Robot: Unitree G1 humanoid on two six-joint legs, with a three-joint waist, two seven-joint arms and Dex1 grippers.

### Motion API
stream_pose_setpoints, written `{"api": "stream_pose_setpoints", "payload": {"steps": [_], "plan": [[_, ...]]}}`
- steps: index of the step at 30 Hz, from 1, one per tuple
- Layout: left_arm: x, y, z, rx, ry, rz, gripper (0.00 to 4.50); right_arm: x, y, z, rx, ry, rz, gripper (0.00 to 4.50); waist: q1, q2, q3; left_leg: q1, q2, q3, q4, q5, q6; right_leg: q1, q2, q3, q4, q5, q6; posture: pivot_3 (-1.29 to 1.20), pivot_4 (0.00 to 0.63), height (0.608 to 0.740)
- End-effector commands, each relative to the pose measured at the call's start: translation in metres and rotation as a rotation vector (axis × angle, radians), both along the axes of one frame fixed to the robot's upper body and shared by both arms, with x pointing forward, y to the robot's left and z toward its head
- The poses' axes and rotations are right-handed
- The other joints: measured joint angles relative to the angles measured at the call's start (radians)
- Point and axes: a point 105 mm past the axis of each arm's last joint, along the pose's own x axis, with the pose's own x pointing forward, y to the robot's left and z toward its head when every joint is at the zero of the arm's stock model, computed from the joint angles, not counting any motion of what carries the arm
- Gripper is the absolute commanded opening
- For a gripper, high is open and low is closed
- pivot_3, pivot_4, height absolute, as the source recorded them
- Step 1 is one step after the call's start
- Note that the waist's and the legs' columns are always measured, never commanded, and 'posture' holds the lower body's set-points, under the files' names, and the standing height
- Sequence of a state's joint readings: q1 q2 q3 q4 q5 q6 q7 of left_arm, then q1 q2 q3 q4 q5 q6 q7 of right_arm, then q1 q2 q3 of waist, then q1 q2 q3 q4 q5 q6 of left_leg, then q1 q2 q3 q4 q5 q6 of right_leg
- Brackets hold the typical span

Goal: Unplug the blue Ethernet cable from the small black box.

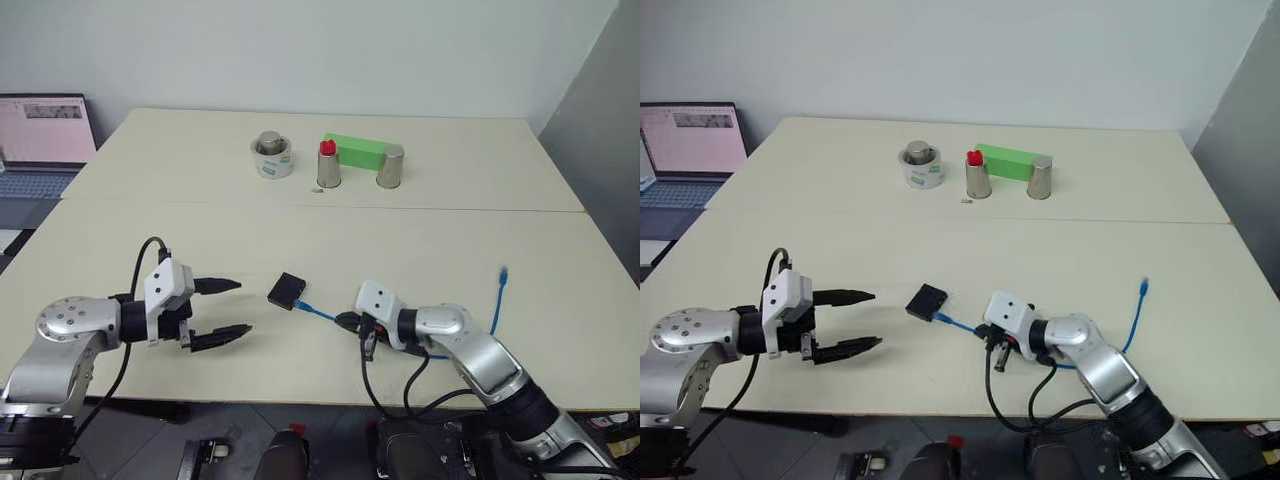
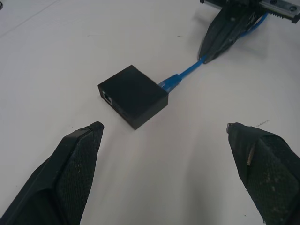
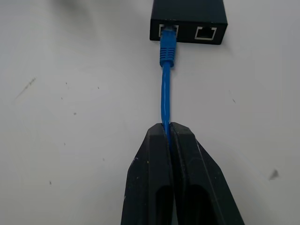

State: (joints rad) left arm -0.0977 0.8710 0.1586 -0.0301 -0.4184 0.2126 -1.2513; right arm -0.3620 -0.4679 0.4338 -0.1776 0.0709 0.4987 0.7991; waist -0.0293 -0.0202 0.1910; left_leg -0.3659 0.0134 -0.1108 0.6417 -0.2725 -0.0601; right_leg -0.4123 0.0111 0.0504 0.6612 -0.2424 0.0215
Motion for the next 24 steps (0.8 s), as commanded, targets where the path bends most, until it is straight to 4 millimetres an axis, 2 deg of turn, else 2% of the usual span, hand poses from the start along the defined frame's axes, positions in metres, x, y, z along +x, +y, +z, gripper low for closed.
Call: {"api": "stream_pose_setpoints", "payload": {"steps": [1,5,7,8,11,16,19,24], "plan": [[0.002,-0.006,-0.001,0.028,-0.002,-0.028,4.5,-0.006,-0.058,-0.002,-0.085,0.071,-0.054,0.04,0.004,0.001,0.0,0.0,-0.001,0.0,0.001,0.0,0.0,0.0,-0.001,0.0,-0.001,0.0,0.0,0.0,0.15,0.74],[0.003,-0.013,-0.004,0.017,0.003,-0.046,4.5,-0.012,-0.087,0.003,-0.145,0.067,-0.077,0.04,0.001,0.0,0.0,0.0,-0.003,0.0,0.001,0.0,0.0,0.003,-0.004,-0.001,-0.004,-0.001,0.002,0.0,0.15,0.74],[0.004,-0.016,-0.005,0.013,0.002,-0.051,4.5,-0.02,-0.091,0.004,-0.157,0.066,-0.038,0.04,-0.002,-0.001,0.0,0.0,-0.003,0.0,0.001,0.0,0.0,0.003,-0.003,-0.001,-0.003,-0.001,0.003,0.0,0.15,0.74],[0.004,-0.017,-0.005,0.013,0.0,-0.054,4.5,-0.021,-0.09,0.004,-0.155,0.058,-0.034,0.25,-0.003,-0.001,0.0,0.0,-0.002,0.0,0.001,0.0,0.0,0.003,-0.003,-0.001,-0.003,-0.001,0.003,0.0,0.15,0.74],[0.005,-0.018,-0.005,0.013,-0.001,-0.059,4.5,-0.024,-0.086,0.002,-0.143,0.066,-0.014,0.85,-0.004,-0.001,0.0,0.0,-0.001,0.0,0.0,0.0,0.0,0.003,-0.002,-0.001,-0.003,-0.001,0.003,0.0,0.15,0.74],[0.002,-0.018,-0.006,0.002,0.057,-0.046,4.5,-0.014,-0.073,0.006,-0.116,0.017,-0.018,2.14,-0.009,-0.001,0.0,0.001,-0.001,0.0,0.0,0.0,0.0,0.003,-0.002,-0.001,-0.002,-0.001,0.003,0.0,0.15,0.74],[0.003,-0.02,-0.002,-0.029,0.068,-0.032,4.5,-0.006,-0.055,0.008,-0.061,0.032,-0.015,2.89,-0.018,-0.001,0.0,0.001,0.0,0.0,0.0,0.0,0.0,0.002,-0.001,-0.001,-0.002,-0.001,0.003,0.0,0.15,0.74],[0.003,-0.024,-0.002,-0.041,0.077,-0.021,4.5,0.006,-0.034,0.004,-0.023,0.058,-0.012,2.89,-0.023,0.0,0.0,0.001,0.0,-0.001,0.0,0.0,0.0,0.001,0.0,-0.001,0.0,-0.001,0.002,0.0,0.15,0.74]]}}
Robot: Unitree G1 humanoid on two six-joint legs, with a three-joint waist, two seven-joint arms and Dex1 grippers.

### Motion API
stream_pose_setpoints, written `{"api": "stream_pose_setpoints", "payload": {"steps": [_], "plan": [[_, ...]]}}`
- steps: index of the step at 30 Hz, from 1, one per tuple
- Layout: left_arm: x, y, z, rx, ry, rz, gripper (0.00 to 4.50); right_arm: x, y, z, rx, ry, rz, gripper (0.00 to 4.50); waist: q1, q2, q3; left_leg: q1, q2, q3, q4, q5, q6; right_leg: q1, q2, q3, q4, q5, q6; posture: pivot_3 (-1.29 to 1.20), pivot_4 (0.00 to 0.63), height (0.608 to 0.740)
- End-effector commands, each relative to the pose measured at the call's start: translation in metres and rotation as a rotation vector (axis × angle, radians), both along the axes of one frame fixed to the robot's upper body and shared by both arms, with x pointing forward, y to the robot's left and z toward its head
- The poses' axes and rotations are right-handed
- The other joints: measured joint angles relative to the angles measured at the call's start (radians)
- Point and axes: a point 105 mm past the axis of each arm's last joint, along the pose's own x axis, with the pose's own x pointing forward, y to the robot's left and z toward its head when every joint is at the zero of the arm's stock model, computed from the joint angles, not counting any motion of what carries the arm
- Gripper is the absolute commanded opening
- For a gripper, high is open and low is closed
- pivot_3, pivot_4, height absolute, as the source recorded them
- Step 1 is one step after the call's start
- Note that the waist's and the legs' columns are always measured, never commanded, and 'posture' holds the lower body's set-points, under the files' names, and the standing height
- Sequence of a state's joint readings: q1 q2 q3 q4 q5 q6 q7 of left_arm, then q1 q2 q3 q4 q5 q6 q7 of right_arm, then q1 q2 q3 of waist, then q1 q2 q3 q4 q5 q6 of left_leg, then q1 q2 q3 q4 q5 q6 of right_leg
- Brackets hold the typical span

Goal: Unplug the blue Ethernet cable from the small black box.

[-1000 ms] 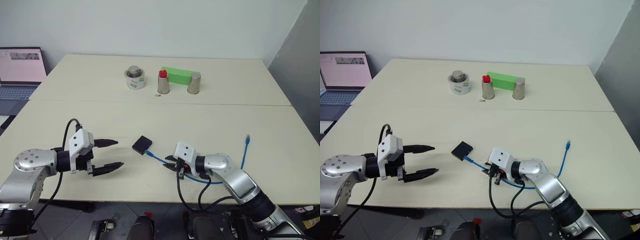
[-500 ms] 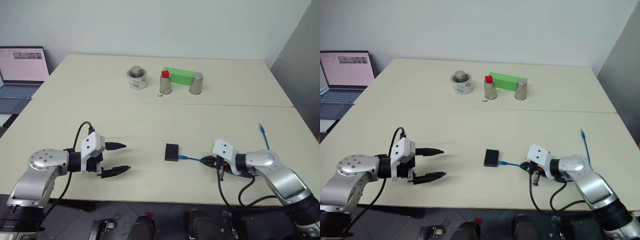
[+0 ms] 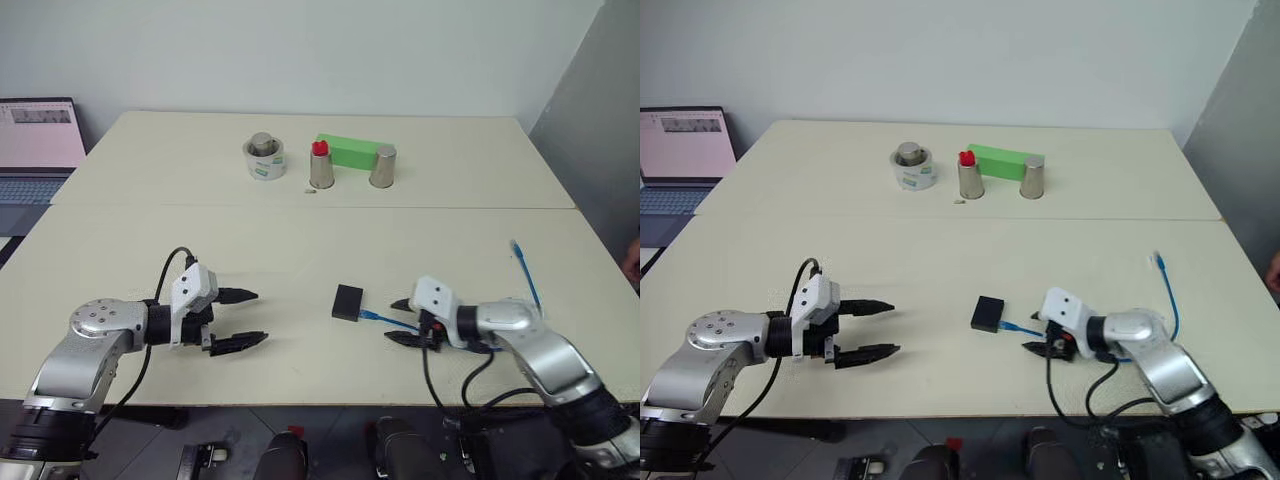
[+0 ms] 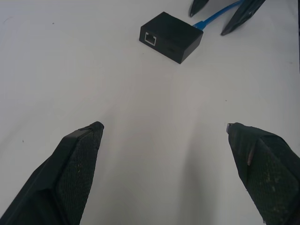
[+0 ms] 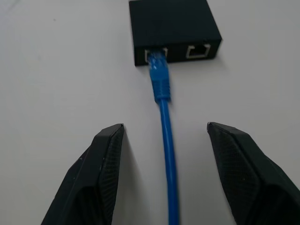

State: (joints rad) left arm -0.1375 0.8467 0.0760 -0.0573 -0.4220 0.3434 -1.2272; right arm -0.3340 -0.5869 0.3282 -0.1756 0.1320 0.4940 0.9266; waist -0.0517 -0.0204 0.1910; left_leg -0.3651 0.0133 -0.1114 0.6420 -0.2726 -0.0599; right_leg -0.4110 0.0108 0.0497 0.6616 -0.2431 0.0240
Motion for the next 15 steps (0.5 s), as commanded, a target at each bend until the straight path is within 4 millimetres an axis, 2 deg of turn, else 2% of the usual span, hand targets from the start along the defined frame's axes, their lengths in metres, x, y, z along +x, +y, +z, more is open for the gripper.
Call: {"api": "stream_pose_setpoints", "payload": {"steps": [1,3,6,9,15], "plan": [[0.001,-0.006,0.01,-0.015,-0.036,-0.002,4.5,0.006,0.009,-0.001,0.004,0.004,-0.004,2.89,-0.001,0.0,0.0,0.0,0.0,0.0,0.0,0.0,0.0,0.0,0.0,0.0,0.0,0.0,0.0,0.0,0.15,0.74],[0.002,-0.005,0.009,-0.016,-0.023,0.019,4.5,0.008,0.014,-0.005,0.003,0.015,-0.004,2.89,-0.002,0.0,0.0,0.0,0.0,0.0,0.0,0.0,0.0,0.0,0.0,0.0,0.0,0.0,0.0,0.0,0.15,0.74],[0.002,-0.005,0.009,-0.017,-0.025,0.023,4.5,0.009,0.016,-0.008,-0.004,0.024,-0.001,2.41,-0.003,0.0,0.0,0.0,0.0,0.0,0.0,0.0,0.0,0.0,0.0,0.0,0.0,0.0,0.0,0.0,0.15,0.74],[0.002,-0.005,0.009,-0.045,-0.015,0.044,4.5,0.009,0.016,-0.006,-0.02,0.002,0.021,1.66,-0.003,0.0,0.0,0.001,0.0,0.0,0.0,0.0,0.0,0.0,0.0,0.0,0.001,0.0,0.0,0.0,0.15,0.74],[0.008,-0.008,0.0,-0.157,0.105,0.143,4.5,0.011,0.024,0.015,-0.067,-0.2,0.115,0.28,-0.004,0.0,0.0,0.001,0.0,0.0,0.0,0.0,0.0,0.0,0.0,0.0,0.001,0.0,0.0,0.0,0.15,0.74]]}}
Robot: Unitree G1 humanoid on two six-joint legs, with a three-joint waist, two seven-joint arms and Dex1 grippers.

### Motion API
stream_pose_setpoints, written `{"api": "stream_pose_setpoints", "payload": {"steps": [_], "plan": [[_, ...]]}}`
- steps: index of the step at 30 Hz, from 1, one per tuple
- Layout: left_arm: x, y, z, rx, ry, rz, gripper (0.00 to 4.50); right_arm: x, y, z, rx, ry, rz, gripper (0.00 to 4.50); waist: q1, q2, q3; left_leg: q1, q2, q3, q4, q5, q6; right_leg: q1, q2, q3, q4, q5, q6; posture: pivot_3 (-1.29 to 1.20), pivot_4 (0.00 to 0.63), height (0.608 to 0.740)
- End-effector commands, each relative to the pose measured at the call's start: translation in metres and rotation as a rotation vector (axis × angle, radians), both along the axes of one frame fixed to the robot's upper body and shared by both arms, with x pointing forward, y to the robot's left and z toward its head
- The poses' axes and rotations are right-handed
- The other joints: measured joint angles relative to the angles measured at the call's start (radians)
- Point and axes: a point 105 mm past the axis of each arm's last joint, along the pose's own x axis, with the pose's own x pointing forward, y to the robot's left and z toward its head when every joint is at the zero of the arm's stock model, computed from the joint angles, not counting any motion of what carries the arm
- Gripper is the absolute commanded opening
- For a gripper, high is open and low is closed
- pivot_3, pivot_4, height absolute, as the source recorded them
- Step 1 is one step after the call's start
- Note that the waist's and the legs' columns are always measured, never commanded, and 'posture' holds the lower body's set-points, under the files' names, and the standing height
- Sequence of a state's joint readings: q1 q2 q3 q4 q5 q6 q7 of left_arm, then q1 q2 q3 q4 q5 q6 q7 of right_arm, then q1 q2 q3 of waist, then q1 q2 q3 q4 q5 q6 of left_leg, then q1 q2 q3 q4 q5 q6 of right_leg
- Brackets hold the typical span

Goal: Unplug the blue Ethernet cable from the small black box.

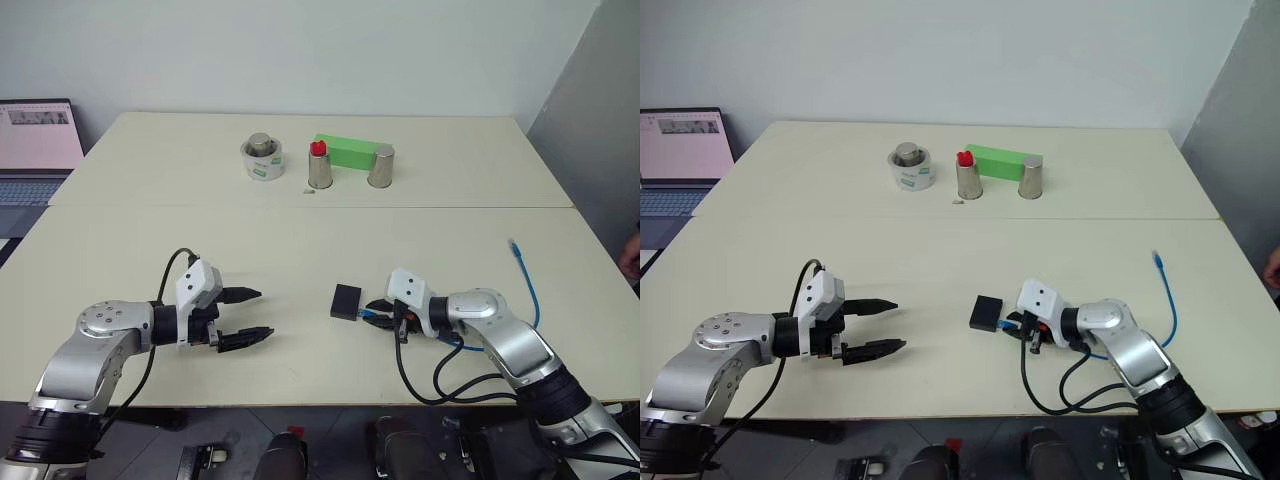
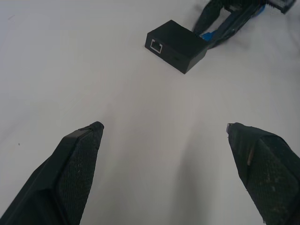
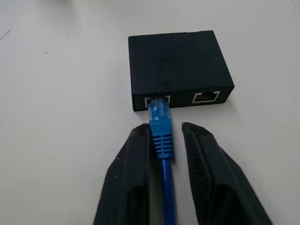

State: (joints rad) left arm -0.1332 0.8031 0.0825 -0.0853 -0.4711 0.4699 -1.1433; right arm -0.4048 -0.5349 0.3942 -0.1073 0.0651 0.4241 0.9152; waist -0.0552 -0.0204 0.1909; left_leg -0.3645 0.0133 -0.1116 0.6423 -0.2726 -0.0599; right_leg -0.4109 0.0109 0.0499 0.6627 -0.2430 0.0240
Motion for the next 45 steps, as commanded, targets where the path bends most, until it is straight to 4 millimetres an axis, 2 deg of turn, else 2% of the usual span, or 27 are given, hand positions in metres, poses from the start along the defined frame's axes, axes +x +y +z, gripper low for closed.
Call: {"api": "stream_pose_setpoints", "payload": {"steps": [1,5,9,12,17,25,28,36,42,45], "plan": [[0.005,-0.004,0.006,-0.109,0.05,0.069,4.5,0.001,0.006,0.019,-0.049,-0.172,0.08,0.12,0.0,0.0,0.0,0.0,0.0,0.0,0.0,0.0,0.0,0.0,0.0,0.0,0.0,0.0,0.0,0.0,0.15,0.74],[0.0,-0.015,0.018,-0.309,0.174,0.062,4.5,0.005,0.011,0.036,-0.116,-0.408,0.168,0.13,0.0,0.0,0.0,-0.001,0.0,0.0,0.0,0.0,0.0,0.0,0.0,0.0,0.0,0.0,0.0,0.0,0.15,0.74],[-0.006,-0.027,0.024,-0.389,0.239,0.015,4.5,0.007,0.018,0.053,-0.189,-0.678,0.301,0.13,-0.002,0.0,0.0,-0.001,0.0,0.0,0.0,0.0,0.0,-0.001,0.0,0.0,0.0,0.0,0.0,0.0,0.15,0.74],[-0.003,-0.033,0.026,-0.435,0.255,0.021,4.5,0.005,0.021,0.06,-0.2,-0.8,0.374,0.13,-0.001,0.0,0.0,-0.001,0.0,0.0,0.0,0.0,0.0,0.0,0.0,0.0,0.0,0.0,0.0,0.0,0.15,0.74],[0.002,-0.051,0.028,-0.494,0.24,0.005,4.5,-0.002,0.029,0.067,-0.162,-0.873,0.442,0.13,0.005,0.0,0.0,-0.001,-0.001,0.0,0.0,0.0,0.0,0.0,-0.001,0.0,0.0,0.0,0.0,0.0,0.15,0.74],[0.006,-0.063,0.026,-0.522,0.254,-0.025,4.5,-0.007,0.036,0.071,-0.13,-0.892,0.461,0.13,0.01,0.0,0.0,0.0,-0.001,0.0,0.001,0.0,0.0,0.0,-0.001,0.0,0.001,0.0,0.0,0.0,0.15,0.74],[0.006,-0.067,0.028,-0.548,0.266,-0.044,4.0,-0.007,0.037,0.073,-0.126,-0.895,0.461,0.13,0.011,0.0,0.0,0.0,-0.001,0.0,0.001,0.0,0.0,0.0,-0.001,0.0,0.001,0.0,0.0,0.0,0.15,0.74],[0.009,-0.067,0.024,-0.54,0.269,-0.03,2.1,-0.008,0.039,0.075,-0.123,-0.925,0.461,0.13,0.012,0.0,0.0,0.0,-0.001,0.0,0.001,0.0,0.0,0.0,-0.001,0.0,0.001,0.0,0.0,0.0,0.15,0.74],[0.009,-0.069,0.02,-0.518,0.272,-0.035,0.89,-0.009,0.042,0.076,-0.12,-0.945,0.468,0.13,0.013,0.0,0.0,0.0,-0.001,0.0,0.001,0.0,0.0,0.0,-0.001,0.0,0.001,0.0,0.0,0.0,0.15,0.74],[0.006,-0.066,0.016,-0.501,0.282,-0.028,0.76,-0.01,0.044,0.075,-0.12,-0.943,0.472,0.13,0.013,0.0,0.0,0.0,-0.001,0.0,0.001,0.0,0.0,0.0,-0.001,0.0,0.001,0.0,0.0,0.0,0.15,0.74]]}}
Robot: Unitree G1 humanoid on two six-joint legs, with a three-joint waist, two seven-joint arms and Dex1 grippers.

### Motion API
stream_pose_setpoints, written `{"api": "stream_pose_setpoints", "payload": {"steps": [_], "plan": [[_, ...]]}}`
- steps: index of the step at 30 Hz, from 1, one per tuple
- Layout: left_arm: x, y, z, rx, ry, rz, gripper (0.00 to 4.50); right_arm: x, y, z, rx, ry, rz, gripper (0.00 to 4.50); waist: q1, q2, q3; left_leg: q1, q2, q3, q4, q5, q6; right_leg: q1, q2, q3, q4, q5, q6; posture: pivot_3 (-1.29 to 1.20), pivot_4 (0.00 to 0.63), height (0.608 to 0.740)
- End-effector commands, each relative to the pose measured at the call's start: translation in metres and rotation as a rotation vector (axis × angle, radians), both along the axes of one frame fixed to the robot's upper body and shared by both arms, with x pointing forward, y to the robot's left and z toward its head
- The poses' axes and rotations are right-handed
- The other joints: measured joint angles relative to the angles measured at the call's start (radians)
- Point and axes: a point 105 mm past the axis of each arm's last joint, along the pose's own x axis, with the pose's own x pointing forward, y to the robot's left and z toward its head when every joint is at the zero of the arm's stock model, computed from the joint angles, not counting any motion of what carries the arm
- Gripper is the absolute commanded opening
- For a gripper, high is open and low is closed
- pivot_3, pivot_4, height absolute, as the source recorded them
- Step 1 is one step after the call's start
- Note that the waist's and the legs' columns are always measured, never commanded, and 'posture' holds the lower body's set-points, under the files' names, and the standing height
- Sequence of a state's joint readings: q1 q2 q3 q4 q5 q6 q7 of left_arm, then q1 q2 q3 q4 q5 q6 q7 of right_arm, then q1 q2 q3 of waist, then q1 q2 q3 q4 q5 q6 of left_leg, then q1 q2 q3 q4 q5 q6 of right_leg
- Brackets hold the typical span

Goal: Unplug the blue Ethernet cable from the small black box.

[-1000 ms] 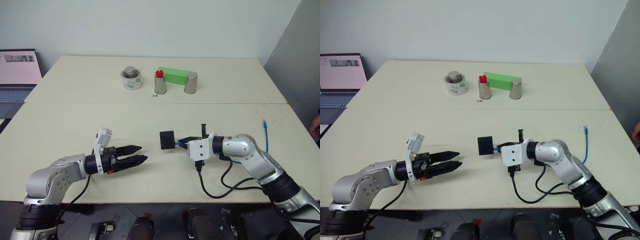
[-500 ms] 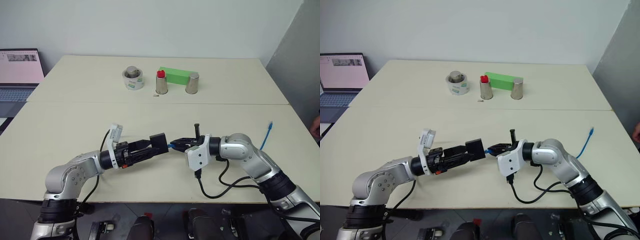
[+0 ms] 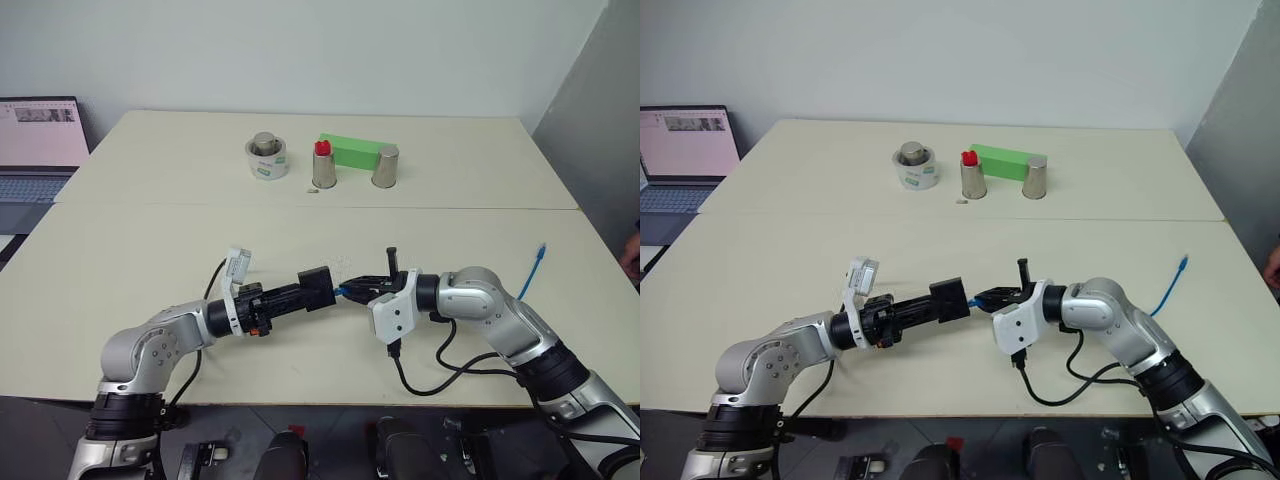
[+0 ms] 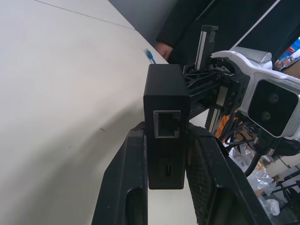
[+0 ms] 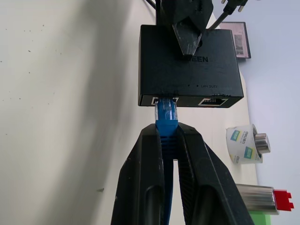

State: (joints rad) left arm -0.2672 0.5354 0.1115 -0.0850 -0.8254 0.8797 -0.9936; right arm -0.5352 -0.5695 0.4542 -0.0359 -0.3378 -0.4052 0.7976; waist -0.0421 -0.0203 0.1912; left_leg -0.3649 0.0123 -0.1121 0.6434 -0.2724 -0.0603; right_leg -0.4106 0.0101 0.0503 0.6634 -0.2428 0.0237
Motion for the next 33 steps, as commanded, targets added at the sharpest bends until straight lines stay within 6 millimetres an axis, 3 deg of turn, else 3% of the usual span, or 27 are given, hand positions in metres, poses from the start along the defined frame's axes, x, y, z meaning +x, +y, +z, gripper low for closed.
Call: {"api": "stream_pose_setpoints", "payload": {"steps": [1,2,4,8,13,21,33], "plan": [[-0.003,0.001,-0.003,0.031,-0.011,-0.006,0.76,-0.006,0.01,0.019,0.05,-0.068,0.046,0.13,0.0,0.0,0.0,0.0,0.0,0.0,0.0,0.0,0.0,0.0,0.0,0.0,0.0,0.0,0.0,0.0,0.15,0.74],[-0.003,0.002,-0.003,0.034,-0.011,-0.004,0.76,-0.006,0.01,0.019,0.053,-0.064,0.047,0.13,0.0,0.0,0.0,0.0,0.0,0.0,0.0,0.0,0.0,0.0,0.0,0.0,0.0,0.0,0.0,0.0,0.15,0.74],[-0.004,0.004,-0.003,0.045,-0.014,-0.003,0.76,-0.007,0.008,0.015,0.043,-0.039,0.043,0.83,0.0,0.0,0.0,0.0,0.0,0.0,0.0,0.0,0.0,0.0,0.0,0.0,0.0,0.0,0.0,0.0,0.15,0.74],[-0.005,0.007,-0.004,0.086,-0.028,-0.035,0.76,-0.006,-0.001,0.015,0.015,-0.022,0.031,1.73,0.001,0.0,0.0,0.0,0.0,0.0,0.0,0.0,0.0,0.0,0.0,0.0,0.0,0.0,0.0,0.0,0.15,0.74],[-0.004,0.011,0.0,0.198,-0.142,-0.144,0.76,-0.021,-0.016,0.024,0.078,0.288,-0.01,2.81,0.002,0.0,0.0,0.0,0.0,-0.001,0.0,0.0,0.0,0.0,0.0,0.0,0.0,0.0,0.0,0.0,0.15,0.74],[0.003,0.008,0.011,0.248,-0.343,-0.263,0.76,-0.033,-0.014,0.027,0.356,0.893,-0.111,2.82,0.009,0.0,0.0,0.0,0.0,-0.001,0.0,0.0,0.0,0.0,0.0,0.0,0.0,0.0,-0.001,0.0,0.15,0.74],[0.0,-0.005,0.027,0.196,-0.439,-0.327,0.76,-0.026,-0.009,0.018,0.365,1.105,-0.178,2.82,0.008,0.0,0.0,-0.001,0.0,0.0,0.0,0.0,0.0,0.0,0.001,-0.001,-0.001,0.0,0.0,0.0,0.15,0.74]]}}
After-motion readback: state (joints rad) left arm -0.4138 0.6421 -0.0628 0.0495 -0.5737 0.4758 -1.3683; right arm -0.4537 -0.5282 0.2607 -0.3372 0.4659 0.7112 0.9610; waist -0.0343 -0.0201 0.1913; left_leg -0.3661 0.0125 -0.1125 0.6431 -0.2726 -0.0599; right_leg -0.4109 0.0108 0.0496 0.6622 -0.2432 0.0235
